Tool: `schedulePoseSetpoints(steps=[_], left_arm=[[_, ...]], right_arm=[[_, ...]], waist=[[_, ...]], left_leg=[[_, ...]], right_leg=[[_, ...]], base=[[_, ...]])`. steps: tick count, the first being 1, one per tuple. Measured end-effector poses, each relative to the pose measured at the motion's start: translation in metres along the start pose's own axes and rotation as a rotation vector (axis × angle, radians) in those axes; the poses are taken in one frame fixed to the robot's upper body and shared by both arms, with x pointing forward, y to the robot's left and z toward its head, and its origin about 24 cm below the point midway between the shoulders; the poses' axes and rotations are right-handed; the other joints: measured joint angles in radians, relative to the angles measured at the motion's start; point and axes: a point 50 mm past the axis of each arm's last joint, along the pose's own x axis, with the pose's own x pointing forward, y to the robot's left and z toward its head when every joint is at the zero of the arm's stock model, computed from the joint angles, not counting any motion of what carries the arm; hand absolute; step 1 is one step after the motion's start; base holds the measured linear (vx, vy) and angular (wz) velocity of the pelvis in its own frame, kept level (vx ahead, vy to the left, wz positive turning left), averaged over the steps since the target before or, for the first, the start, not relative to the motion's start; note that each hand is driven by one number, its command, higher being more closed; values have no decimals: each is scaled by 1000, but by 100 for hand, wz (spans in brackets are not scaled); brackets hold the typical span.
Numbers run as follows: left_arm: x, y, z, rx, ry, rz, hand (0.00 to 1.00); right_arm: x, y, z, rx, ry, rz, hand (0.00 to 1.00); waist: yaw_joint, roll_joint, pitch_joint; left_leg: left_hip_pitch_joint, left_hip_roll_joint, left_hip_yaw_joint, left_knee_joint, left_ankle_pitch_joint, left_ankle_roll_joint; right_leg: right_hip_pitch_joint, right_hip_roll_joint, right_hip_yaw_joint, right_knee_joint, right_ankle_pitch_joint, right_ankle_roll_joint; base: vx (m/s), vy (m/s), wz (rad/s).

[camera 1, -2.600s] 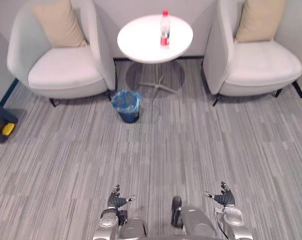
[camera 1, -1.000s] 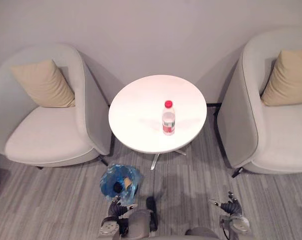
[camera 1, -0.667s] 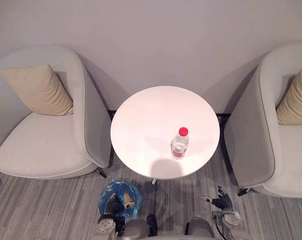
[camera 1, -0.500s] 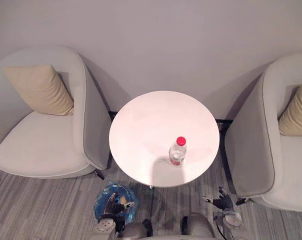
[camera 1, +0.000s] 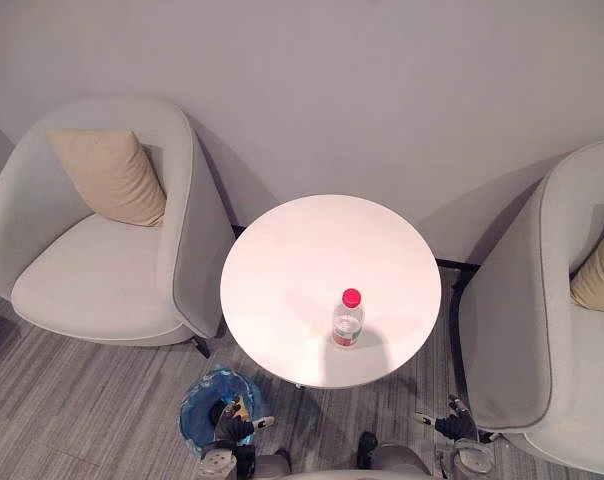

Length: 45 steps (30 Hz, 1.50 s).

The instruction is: Gather rubbish on tea table into small bin, then transfer packed bag to large trash can.

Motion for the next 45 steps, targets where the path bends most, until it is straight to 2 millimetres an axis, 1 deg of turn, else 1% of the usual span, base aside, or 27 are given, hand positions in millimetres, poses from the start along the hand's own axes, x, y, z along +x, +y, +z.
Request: schedulePoseSetpoints(steps=[5,11,18,20,23,27,29,31,36,43,45], left_arm=[[0,0,1,0,-4,-1,0],[-2,-2,8,-10,-45,-9,0],[-3,-7,8,8,-49,-32,0],[-3,-7,8,12,-51,-36,0],[-3,-8,9,16,-56,-39,0],[-3,-8,9,48,-64,-53,0],[-3,-9,9,52,-65,-56,0],[-3,-7,8,57,-62,-55,0],[-3,-7,7,59,-60,-55,0],[-4,-6,7,62,-59,-55,0],[-4,-6,7,63,-59,-56,0]], right_arm=[[-5,-2,11,24,-78,-14,0],[-22,-6,38,53,-254,-33,0],[-40,-9,62,36,-417,-31,0],[-46,-6,73,28,-482,-13,0],[-52,2,83,26,-542,36,0],[-55,14,91,14,-585,88,0],[-55,18,93,-8,-597,116,0],[-56,24,99,-52,-627,151,0],[-56,30,110,-81,-668,178,0],[-54,36,127,-85,-722,196,0],[-55,38,129,-86,-730,202,0]], waist=[[-2,-1,-1],[-3,-2,-2],[-3,-8,-5],[-4,-8,-5],[-3,-10,-6],[-2,-10,-8],[0,-10,-11],[-1,-9,-12],[0,-10,-16],[5,-9,-16],[6,-8,-16]], left_leg=[[0,-2,-12,0,0,0],[4,-2,-17,1,1,-1],[12,-2,-13,2,0,-2],[13,-1,-12,2,0,-2],[13,-2,-18,4,-4,-9],[8,-1,-21,3,-5,-10],[2,-1,-25,3,-5,-10],[0,-3,-34,3,-2,-5],[-12,-7,-74,1,2,-9],[-34,-10,-106,0,18,-17],[-38,-10,-110,-1,25,-19]], right_leg=[[7,-12,-4,-7,8,4],[13,-12,-7,0,7,5],[13,-15,-3,16,-2,5],[13,-14,-2,18,-3,5],[11,-17,-5,30,-16,11],[9,-17,-17,33,-23,10],[2,-18,-22,37,-27,9],[-3,-22,-29,52,-40,10],[-3,-31,-64,69,-58,3],[-2,-35,-106,67,-66,0],[-2,-35,-113,65,-66,-1]], base=[[-40,24,4],[-6,1,1],[0,0,0],[0,0,0],[-14,-6,4],[-9,-19,8],[10,-17,8],[24,-20,9],[42,-20,21],[33,-17,18],[-11,-31,14]])
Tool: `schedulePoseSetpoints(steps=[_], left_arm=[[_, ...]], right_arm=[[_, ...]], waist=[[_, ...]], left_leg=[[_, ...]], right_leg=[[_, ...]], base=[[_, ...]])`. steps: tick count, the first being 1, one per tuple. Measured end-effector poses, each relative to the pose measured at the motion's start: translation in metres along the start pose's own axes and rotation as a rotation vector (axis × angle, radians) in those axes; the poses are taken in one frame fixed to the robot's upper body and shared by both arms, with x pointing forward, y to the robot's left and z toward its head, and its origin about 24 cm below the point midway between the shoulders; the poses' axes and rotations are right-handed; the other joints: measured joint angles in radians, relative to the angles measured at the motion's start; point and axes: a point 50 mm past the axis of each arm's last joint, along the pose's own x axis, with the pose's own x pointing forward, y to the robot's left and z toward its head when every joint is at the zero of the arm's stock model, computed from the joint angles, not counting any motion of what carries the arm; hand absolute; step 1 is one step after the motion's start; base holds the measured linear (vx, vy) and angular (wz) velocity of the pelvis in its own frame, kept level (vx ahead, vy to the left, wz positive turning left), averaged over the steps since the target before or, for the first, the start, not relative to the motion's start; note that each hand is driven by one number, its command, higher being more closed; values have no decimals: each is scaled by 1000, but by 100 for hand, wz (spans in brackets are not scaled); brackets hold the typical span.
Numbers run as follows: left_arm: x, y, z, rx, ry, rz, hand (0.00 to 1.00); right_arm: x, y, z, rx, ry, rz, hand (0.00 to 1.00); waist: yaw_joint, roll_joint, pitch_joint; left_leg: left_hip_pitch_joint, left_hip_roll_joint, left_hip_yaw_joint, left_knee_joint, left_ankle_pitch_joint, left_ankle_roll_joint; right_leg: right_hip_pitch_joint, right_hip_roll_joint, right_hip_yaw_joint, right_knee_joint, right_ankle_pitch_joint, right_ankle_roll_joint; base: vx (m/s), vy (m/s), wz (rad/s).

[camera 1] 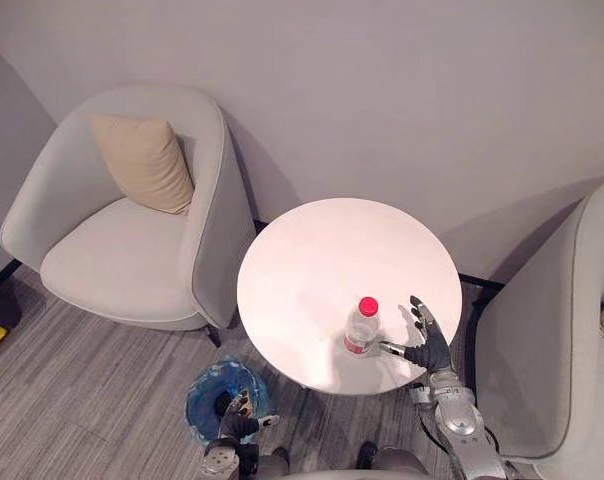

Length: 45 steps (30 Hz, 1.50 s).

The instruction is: Gather rubbish on tea table into small bin, then transfer packed bag to large trash can.

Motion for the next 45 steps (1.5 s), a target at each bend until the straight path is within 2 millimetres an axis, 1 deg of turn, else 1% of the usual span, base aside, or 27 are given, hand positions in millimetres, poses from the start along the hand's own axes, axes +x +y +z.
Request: schedulePoseSetpoints(steps=[1,3,4,6,10,15,18,25,29,32,33,34,39,45], left_arm=[[0,0,0,2,0,1,0],[0,-1,0,9,0,-8,0],[0,-2,0,17,-1,-12,0],[0,-3,0,20,-8,-16,0],[-1,-2,-1,19,-7,-14,0],[-2,-2,-2,19,-6,-13,0],[-2,-2,-2,19,-7,-13,0],[-2,-2,-1,21,-12,-14,0],[-2,-1,0,23,-17,-14,0],[-2,-2,1,25,-23,-17,0],[-2,-2,2,25,-31,-19,0],[-2,-3,3,25,-35,-20,0],[-2,-2,5,24,-46,-20,0],[-1,-2,6,24,-50,-20,0]], right_arm=[[2,3,1,-1,-3,15,0],[3,7,0,-2,0,30,0],[4,9,-3,-4,16,39,0],[3,10,-6,-6,27,40,0],[3,15,-10,-10,46,63,0],[3,21,-9,-9,41,89,0],[7,22,-12,-17,57,93,0],[16,24,-9,-22,44,98,0],[22,27,-7,-26,38,106,0],[29,31,-6,-27,42,122,0],[31,32,-4,-25,40,119,0],[32,32,-4,-23,38,118,100],[44,39,4,-31,21,144,100],[44,47,7,-31,13,181,100]], waist=[[3,-1,0],[4,1,-2],[7,3,-6],[19,6,-10],[21,6,-12],[21,6,-13],[21,6,-13],[23,6,-13],[23,6,-13],[30,6,-13],[43,7,-12],[48,7,-12],[50,4,-8],[52,6,1]], left_leg=[[-3,-1,-7,-2,9,-5],[-6,-1,-12,-6,14,-3],[-6,1,-17,-20,24,-3],[-13,3,-17,-30,31,-5],[-26,5,-20,-29,33,-5],[-39,4,-20,-29,33,-4],[-44,4,-20,-29,33,-4],[-57,-1,-22,-15,34,-4],[-72,-10,-36,-17,52,7],[-81,-11,-46,-16,54,8],[-85,-11,-48,-17,58,7],[-87,-11,-48,-17,61,7],[-101,-14,-63,-22,67,7],[-100,-15,-69,-30,67,7]], right_leg=[[0,0,-5,-2,0,0],[-1,0,-12,-5,-1,-2],[-2,-1,-18,-10,-1,-2],[-12,1,-20,-13,-2,0],[-22,1,-23,-11,-2,0],[-37,1,-23,-6,-2,0],[-43,2,-25,-2,-3,0],[-54,1,-33,1,-2,-6],[-54,-11,-56,-3,-2,-6],[-55,-13,-67,-8,3,-8],[-55,-13,-68,-18,10,-7],[-55,-12,-68,-22,11,-6],[-54,-12,-81,-37,24,2],[-52,-12,-85,-43,27,2]], base=[[-36,-44,12],[-46,-37,14],[-37,-18,11],[-50,-19,6],[-39,-19,4],[0,0,0],[0,0,0],[16,-10,3],[-23,-2,20],[-43,7,11],[-41,10,3],[-52,11,6],[-39,6,8],[7,-5,1]])
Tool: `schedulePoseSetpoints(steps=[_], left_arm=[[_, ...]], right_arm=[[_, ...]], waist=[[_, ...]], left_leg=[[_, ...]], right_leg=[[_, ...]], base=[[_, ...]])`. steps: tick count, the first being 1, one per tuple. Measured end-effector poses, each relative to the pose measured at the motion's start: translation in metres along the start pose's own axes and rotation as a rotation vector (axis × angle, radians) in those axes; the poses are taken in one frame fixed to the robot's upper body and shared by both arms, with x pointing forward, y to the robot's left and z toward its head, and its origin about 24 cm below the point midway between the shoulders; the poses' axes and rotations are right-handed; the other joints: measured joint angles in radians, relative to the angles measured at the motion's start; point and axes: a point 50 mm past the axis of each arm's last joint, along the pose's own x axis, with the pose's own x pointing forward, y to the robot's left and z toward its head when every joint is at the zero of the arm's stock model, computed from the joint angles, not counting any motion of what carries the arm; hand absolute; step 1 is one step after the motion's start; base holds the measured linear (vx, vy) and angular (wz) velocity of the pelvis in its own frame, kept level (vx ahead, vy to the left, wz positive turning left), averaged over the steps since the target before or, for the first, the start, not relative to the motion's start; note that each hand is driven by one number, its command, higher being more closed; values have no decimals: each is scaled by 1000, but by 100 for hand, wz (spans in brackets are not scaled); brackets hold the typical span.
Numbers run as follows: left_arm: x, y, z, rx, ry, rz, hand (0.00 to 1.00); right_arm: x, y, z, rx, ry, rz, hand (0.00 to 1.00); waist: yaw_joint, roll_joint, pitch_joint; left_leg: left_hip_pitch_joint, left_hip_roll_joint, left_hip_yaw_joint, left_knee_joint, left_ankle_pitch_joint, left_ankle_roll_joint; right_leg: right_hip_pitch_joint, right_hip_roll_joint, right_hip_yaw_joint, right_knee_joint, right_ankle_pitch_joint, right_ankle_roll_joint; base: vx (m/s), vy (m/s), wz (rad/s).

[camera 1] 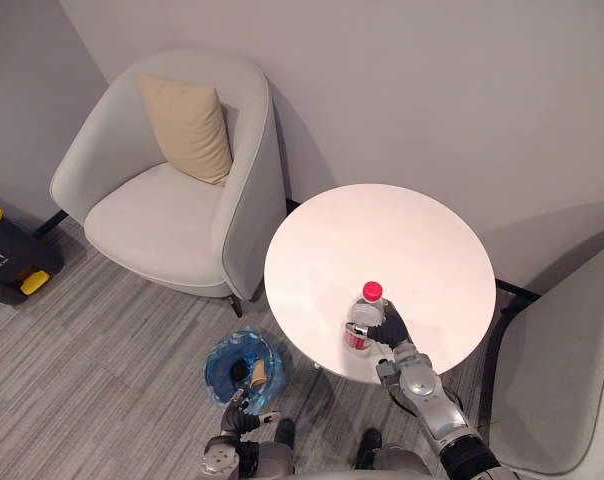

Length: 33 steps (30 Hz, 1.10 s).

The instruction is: Gather rubbish on tea table into small bin, then transfer packed bag to large trash can.

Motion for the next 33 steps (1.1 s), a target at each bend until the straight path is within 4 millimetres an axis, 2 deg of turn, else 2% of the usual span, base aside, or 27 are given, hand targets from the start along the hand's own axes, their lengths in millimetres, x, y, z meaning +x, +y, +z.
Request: schedulePoseSetpoints(steps=[5,14,25,30,33], left_arm=[[0,0,0,0,0,0,0],[1,-1,1,0,-3,-2,0],[2,-2,-1,10,13,-5,0],[2,-1,-3,12,24,-1,0],[2,-1,-6,13,34,0,0]], right_arm=[[0,-1,4,22,-14,-4,100],[-16,-18,61,54,-296,-56,100],[-42,-18,71,58,-373,-74,100],[-47,-17,73,15,-392,-76,100],[-51,-15,69,-5,-374,-75,100]], waist=[[-2,1,2],[-5,1,9],[-9,2,9],[-32,3,8],[-34,3,7]], left_leg=[[0,2,-1,-5,0,0],[28,8,7,-14,0,0],[71,20,54,-37,-1,0],[77,21,55,-35,-1,0],[96,22,56,-35,-1,0]], right_leg=[[2,3,-2,-3,5,-8],[24,12,10,-10,7,-11],[34,24,54,1,6,-11],[37,26,56,6,6,-11],[55,26,57,6,4,-11]], base=[[37,-18,1],[-9,-11,-3],[-20,-16,-13],[1,-5,-1],[0,0,0]])
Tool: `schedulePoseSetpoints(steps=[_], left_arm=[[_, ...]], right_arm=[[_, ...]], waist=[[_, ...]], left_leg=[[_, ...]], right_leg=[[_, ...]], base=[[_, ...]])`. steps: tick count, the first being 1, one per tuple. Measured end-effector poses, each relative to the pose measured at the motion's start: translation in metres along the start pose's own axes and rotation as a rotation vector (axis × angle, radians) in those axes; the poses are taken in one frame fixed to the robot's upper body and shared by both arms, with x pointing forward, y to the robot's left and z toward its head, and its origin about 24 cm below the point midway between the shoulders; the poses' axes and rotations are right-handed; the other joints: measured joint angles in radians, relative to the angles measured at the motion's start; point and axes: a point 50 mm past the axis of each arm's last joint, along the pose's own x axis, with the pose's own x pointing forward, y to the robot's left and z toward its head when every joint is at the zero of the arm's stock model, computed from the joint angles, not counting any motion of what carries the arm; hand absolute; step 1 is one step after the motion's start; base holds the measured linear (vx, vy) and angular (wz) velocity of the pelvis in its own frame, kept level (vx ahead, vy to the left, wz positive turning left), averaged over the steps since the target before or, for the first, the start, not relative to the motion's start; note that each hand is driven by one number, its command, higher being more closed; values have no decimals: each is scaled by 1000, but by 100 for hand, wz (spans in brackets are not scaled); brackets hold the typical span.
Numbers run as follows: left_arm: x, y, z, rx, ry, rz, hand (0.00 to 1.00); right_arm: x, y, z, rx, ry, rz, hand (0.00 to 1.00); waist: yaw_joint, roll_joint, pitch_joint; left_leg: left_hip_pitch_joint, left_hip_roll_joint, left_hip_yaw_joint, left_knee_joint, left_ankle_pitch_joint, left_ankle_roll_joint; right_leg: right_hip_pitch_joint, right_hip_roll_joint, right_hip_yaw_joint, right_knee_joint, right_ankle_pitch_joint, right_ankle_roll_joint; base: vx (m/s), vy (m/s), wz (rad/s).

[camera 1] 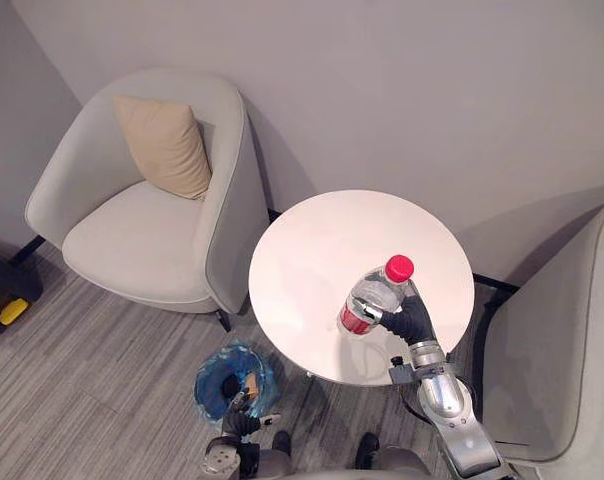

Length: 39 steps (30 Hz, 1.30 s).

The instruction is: Gather rubbish on tea table into small bin, then transfer packed bag to large trash can.

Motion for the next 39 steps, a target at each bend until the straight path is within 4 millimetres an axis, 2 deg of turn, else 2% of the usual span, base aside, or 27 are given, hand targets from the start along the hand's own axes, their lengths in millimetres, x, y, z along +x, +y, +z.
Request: schedulePoseSetpoints(steps=[5,8,11,12,13,14,15,17,18,19,21,22,23,25,28,29,32,33,34,35,36,37,39], left_arm=[[0,0,-2,1,6,-1,0],[0,-1,-3,2,13,-3,0],[0,-4,-2,10,-5,-15,0],[0,-4,-2,11,-7,-16,0],[0,-4,-1,10,-13,-15,0],[-1,-5,-1,8,-14,-18,0],[-1,-6,-1,9,-16,-19,0],[0,-5,1,12,-19,-17,0],[0,-5,1,12,-19,-18,0],[-1,-6,-1,13,-16,-20,0],[-2,-10,-1,19,-17,-33,0],[-2,-15,0,29,-20,-50,0],[-2,-16,0,39,-21,-56,0],[-1,-8,2,66,-30,-43,0],[-2,-6,-2,75,-18,-40,0],[-2,-6,-1,78,-20,-40,0],[-2,-1,-1,80,-22,-31,0],[-2,1,-1,85,-24,-26,0],[-2,2,0,87,-27,-26,0],[-1,6,0,97,-28,-18,0],[-1,9,1,106,-33,-14,0],[-1,11,2,114,-36,-11,0],[-1,14,3,120,-44,-5,0]], right_arm=[[-4,2,-2,-6,13,7,100],[-5,1,-3,-7,15,5,100],[-9,-3,0,-23,2,1,100],[-9,-2,1,-23,0,4,100],[-8,-1,2,-24,-8,4,100],[-8,-1,2,-23,-11,-1,100],[-7,-1,3,-22,-13,-10,100],[-2,-2,4,-24,-25,-19,100],[-1,-3,4,-25,-28,-23,100],[1,-4,5,-28,-35,-33,100],[2,-9,5,-33,-38,-65,100],[5,-14,5,-40,-40,-86,100],[6,-14,4,-38,-36,-92,100],[10,-10,2,-25,-22,-98,100],[10,-4,3,-17,-25,-88,100],[10,-3,3,-16,-24,-84,100],[9,-2,-3,-20,4,-77,100],[9,-1,-6,-17,22,-76,100],[7,0,-11,-19,45,-74,100],[4,-1,-14,-21,64,-78,100],[-1,-4,-18,-24,86,-89,100],[-5,-6,-21,-28,106,-95,100],[-6,-8,-23,-35,111,-92,100]], waist=[[-1,3,-2],[-3,13,-7],[-1,30,1],[1,32,1],[0,34,0],[-1,24,1],[-3,28,-4],[-4,29,-5],[-7,28,-6],[-26,28,-6],[-38,34,-11],[-49,54,-20],[-55,50,-21],[-42,7,-19],[-47,-3,-20],[-48,-5,-21],[-48,-17,-15],[-47,-24,-12],[-52,-32,-5],[-61,-40,4],[-76,-50,11],[-87,-60,14],[-84,-67,26]], left_leg=[[8,0,-4,10,0,1],[-16,-1,-20,34,-1,2],[-84,-10,-12,113,-6,20],[-100,-11,14,126,-2,36],[-119,-16,82,123,21,85],[-121,-10,154,114,6,135],[-137,6,201,154,-19,133],[-181,61,365,333,-73,149],[-176,77,415,374,-90,149],[-149,112,506,425,-119,145],[-109,143,595,398,-134,113],[-92,125,602,321,-142,63],[-91,114,597,292,-144,60],[-86,68,586,238,-130,74],[-67,31,566,215,-128,78],[-73,21,559,205,-129,81],[-88,-4,540,196,-139,87],[-95,-13,534,199,-139,88],[-101,-28,512,202,-139,94],[-111,-39,478,213,-139,101],[-126,-54,425,226,-140,111],[-132,-75,372,233,-139,117],[-139,-101,320,245,-134,127]], right_leg=[[13,0,-4,0,-6,9],[12,-4,-24,1,-7,8],[6,-22,-64,13,-23,-5],[2,-29,-72,17,-24,-6],[-5,-38,-82,12,-24,-7],[-10,-48,-106,-2,-15,-21],[-18,-57,-134,-3,0,-44],[-18,-90,-195,-5,13,-46],[-13,-102,-214,-5,16,-42],[3,-125,-252,-12,26,-26],[17,-147,-297,-16,43,0],[14,-153,-326,-21,59,23],[16,-152,-335,-28,68,31],[34,-157,-346,-91,123,40],[70,-172,-344,-124,146,46],[67,-177,-335,-124,146,45],[38,-211,-326,-72,122,73],[24,-231,-324,-34,104,80],[2,-250,-294,26,56,85],[-25,-240,-213,71,-6,73],[-53,-203,-80,108,-62,47],[-67,-165,35,128,-82,35],[-71,-140,109,156,-87,37]], base=[[-42,-21,3],[-48,-27,19],[-68,2,53],[-69,26,53],[-71,11,59],[-73,19,64],[-63,29,71],[-61,46,72],[-56,75,86],[-21,116,103],[0,170,100],[-27,195,75],[-59,234,80],[-67,206,38],[-89,167,20],[-141,134,26],[-89,91,21],[-73,88,30],[-52,46,53],[-38,-2,100],[-8,-44,151],[46,-51,151],[120,-50,108]])
